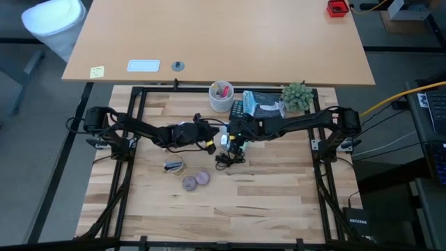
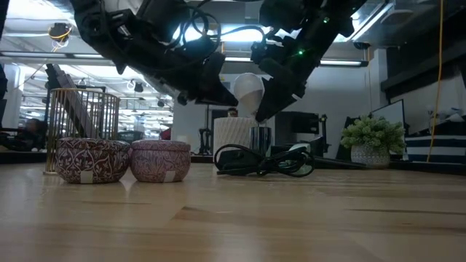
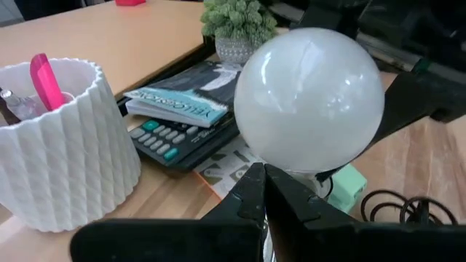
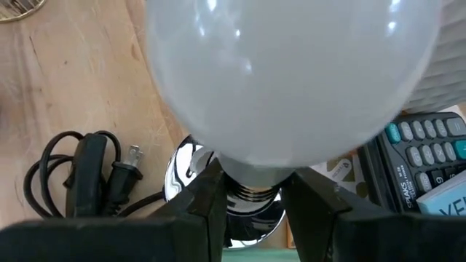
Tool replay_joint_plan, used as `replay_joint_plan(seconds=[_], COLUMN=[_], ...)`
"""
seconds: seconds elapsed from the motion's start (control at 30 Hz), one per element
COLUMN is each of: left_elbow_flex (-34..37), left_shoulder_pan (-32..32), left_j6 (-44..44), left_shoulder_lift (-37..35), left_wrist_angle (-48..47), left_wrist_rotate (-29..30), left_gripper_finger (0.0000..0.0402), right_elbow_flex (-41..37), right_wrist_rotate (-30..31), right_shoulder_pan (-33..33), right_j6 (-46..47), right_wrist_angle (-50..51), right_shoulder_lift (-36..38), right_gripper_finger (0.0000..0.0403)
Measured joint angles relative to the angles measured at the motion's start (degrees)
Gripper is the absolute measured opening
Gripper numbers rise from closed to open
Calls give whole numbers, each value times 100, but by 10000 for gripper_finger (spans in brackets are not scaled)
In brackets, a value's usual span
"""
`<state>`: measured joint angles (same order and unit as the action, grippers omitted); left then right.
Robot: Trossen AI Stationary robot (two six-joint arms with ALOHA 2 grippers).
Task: Screw lightbulb
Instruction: Insert the white lightbulb into the silver lamp
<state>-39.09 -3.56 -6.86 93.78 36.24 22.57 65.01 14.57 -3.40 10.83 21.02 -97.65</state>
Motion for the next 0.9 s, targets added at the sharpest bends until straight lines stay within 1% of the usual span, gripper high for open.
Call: replay_joint_plan(seconds=[0.2, 0.5, 0.9], left_elbow_flex=[-7, -9, -22], left_shoulder_pan=[21, 83, 94], left_j6=[-23, -51, -65], left_shoulder_lift=[0, 13, 9], left_wrist_angle=[28, -21, -71], left_wrist_rotate=[-116, -161, -188], left_gripper_finger=[1, 1, 1], right_elbow_flex=[2, 12, 13], right_wrist_rotate=[-11, 7, 5], right_shoulder_pan=[0, 2, 2], right_j6=[-2, -2, -4], right_wrist_angle=[20, -92, 30], right_shoulder_lift=[8, -253, -258], right_gripper_finger=[117, 117, 117])
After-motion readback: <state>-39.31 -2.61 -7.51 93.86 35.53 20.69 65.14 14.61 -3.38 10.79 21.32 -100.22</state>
